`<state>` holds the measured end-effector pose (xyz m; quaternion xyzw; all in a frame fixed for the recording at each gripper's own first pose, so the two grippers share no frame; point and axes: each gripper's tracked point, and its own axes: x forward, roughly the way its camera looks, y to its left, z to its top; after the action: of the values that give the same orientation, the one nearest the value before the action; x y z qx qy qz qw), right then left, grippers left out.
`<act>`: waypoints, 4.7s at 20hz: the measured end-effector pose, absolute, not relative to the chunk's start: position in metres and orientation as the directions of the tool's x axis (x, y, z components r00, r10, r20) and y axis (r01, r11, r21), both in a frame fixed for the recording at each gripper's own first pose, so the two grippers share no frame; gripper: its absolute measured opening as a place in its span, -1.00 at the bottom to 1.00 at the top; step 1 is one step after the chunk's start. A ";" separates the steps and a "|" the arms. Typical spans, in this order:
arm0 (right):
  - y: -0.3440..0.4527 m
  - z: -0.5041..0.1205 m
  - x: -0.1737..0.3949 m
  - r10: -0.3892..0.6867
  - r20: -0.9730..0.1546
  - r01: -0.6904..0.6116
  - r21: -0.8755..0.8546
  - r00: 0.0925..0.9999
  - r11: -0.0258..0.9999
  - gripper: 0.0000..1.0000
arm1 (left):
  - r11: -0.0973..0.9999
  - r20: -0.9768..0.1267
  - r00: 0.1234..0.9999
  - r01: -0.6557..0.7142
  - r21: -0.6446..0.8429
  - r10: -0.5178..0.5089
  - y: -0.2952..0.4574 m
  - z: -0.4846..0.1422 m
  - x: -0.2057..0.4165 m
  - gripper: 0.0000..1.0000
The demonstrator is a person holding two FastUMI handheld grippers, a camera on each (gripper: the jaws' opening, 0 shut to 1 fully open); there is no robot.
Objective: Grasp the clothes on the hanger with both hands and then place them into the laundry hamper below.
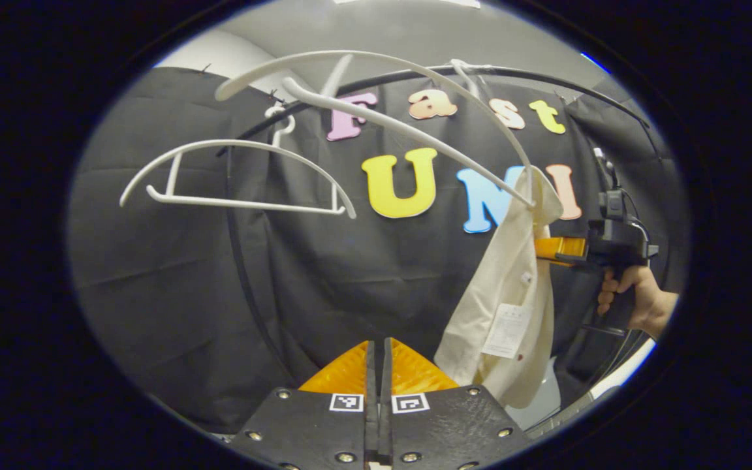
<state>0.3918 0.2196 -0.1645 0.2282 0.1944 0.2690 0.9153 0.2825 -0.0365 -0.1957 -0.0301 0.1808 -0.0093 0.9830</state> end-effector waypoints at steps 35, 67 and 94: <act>0.183 -0.113 0.455 0.503 -0.070 -0.448 0.359 0.862 0.819 -1.00 | 0.955 -0.451 0.882 -0.238 -0.176 0.137 -0.039 -0.342 0.296 -0.96; 0.336 -0.037 0.137 0.854 0.008 -0.732 0.519 0.520 0.440 -0.98 | 0.986 -0.102 0.991 -0.097 -0.138 0.083 0.044 -0.049 0.158 -0.96; 0.353 -0.395 0.034 0.758 -0.551 -0.633 0.459 0.348 0.624 -0.97 | 0.946 -0.618 0.771 -0.295 -0.132 0.155 0.075 -0.448 0.085 -0.96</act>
<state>0.0337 0.3527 -0.3947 0.0826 0.3805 0.4256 0.8168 0.0849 0.0747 -0.4483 -0.1112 0.3162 0.1203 0.9344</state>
